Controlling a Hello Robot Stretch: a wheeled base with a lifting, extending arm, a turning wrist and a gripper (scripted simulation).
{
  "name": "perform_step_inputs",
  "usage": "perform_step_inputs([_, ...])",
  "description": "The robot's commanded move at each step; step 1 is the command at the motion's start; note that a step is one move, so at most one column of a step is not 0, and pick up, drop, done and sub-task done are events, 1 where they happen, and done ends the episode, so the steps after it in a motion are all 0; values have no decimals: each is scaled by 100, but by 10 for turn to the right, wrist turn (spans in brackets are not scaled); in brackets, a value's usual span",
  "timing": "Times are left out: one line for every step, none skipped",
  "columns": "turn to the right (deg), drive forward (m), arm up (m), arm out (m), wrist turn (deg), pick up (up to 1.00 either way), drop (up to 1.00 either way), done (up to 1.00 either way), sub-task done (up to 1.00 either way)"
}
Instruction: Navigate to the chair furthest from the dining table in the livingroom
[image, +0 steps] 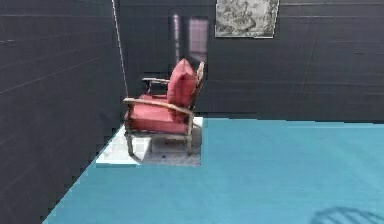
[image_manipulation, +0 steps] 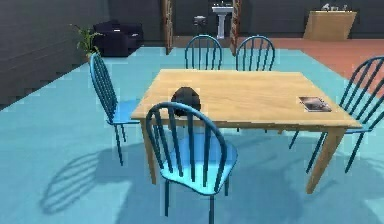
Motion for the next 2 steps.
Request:
perform_step_inputs([420, 0, 0, 0, 0, 0, 0, 0, 0])
perform_step_inputs([0, 75, 0, 0, 0, 0, 0, 0, 0])
